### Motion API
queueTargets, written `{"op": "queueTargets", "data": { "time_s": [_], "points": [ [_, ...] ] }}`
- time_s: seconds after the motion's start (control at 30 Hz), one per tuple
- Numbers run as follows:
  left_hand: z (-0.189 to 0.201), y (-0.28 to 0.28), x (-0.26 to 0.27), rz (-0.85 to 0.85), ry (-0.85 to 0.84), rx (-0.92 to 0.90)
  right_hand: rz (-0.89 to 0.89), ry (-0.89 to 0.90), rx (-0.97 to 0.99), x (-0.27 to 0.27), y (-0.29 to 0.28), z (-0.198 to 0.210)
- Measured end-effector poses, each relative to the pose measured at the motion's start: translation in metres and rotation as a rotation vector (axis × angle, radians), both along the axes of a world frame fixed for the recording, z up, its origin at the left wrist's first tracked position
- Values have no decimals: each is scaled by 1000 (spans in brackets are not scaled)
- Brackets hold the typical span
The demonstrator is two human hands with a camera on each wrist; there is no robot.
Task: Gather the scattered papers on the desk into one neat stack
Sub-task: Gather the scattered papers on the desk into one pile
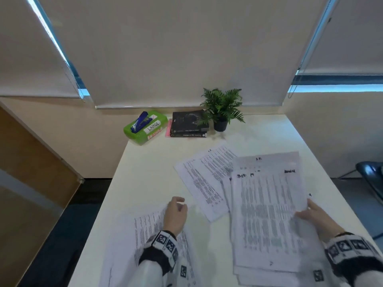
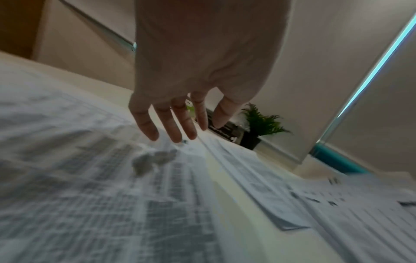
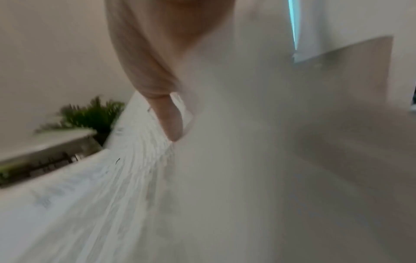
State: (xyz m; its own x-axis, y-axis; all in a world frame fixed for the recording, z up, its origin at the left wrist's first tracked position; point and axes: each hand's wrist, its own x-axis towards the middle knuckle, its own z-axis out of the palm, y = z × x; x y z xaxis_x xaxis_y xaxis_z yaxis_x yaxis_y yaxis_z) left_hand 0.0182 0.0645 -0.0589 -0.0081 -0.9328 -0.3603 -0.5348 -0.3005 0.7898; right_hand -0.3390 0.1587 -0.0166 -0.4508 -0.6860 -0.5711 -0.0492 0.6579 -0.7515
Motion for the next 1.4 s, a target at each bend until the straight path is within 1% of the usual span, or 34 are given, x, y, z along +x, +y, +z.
{"op": "queueTargets", "data": {
  "time_s": [0.07,0.13,0.17,0.2,0.27,0.3,0.37,0.4,0.43,0.5,0.57,0.6,0.67,0.73,0.9,0.97,1.0,1.03,1.07,1.13,1.17,1.2,1.27,1.33,1.37,1.4],
  "points": [
    [-11,4,27,62,-176,-23,-37,212,155,-12,4,-15],
    [-18,11,53,142,-373,19,-123,479,263,-8,0,-26],
    [-19,15,65,191,-462,64,-133,601,288,1,-5,-29],
    [-20,20,76,246,-533,119,-85,694,268,15,-12,-30],
    [-20,31,96,348,-592,219,116,815,133,56,-29,-28],
    [-22,35,104,387,-594,261,253,858,44,79,-38,-30],
    [-27,42,117,433,-587,338,558,896,-89,123,-55,-40],
    [-29,45,120,437,-587,370,699,891,-110,141,-61,-47],
    [-30,47,122,437,-595,391,817,880,-75,156,-67,-54],
    [-31,49,125,443,-617,413,966,908,100,173,-74,-65],
    [-31,49,129,450,-630,438,1018,969,249,179,-76,-71],
    [-30,49,132,452,-638,453,1026,984,274,181,-76,-73],
    [-30,46,137,450,-651,479,1029,957,254,188,-74,-74],
    [-30,44,141,445,-644,485,1033,881,199,200,-70,-72],
    [-37,39,148,360,-624,499,1051,637,126,240,-49,-78],
    [-35,39,150,326,-585,518,1027,499,37,252,-46,-72],
    [-35,40,152,322,-554,507,977,430,-19,254,-47,-68],
    [-35,39,156,319,-510,477,919,436,-77,251,-49,-66],
    [-31,39,158,308,-453,445,869,532,-118,246,-53,-65],
    [-26,40,163,311,-328,363,870,719,-45,231,-56,-68],
    [-22,40,166,315,-270,320,885,743,2,225,-55,-70],
    [-13,39,167,316,-196,279,895,721,37,222,-55,-74],
    [6,34,175,288,-48,192,903,621,55,223,-50,-74],
    [28,25,183,243,22,145,956,536,44,228,-46,-70],
    [41,20,187,220,63,132,964,450,36,230,-46,-68],
    [56,15,189,202,111,122,929,330,20,231,-46,-64]
  ]
}}
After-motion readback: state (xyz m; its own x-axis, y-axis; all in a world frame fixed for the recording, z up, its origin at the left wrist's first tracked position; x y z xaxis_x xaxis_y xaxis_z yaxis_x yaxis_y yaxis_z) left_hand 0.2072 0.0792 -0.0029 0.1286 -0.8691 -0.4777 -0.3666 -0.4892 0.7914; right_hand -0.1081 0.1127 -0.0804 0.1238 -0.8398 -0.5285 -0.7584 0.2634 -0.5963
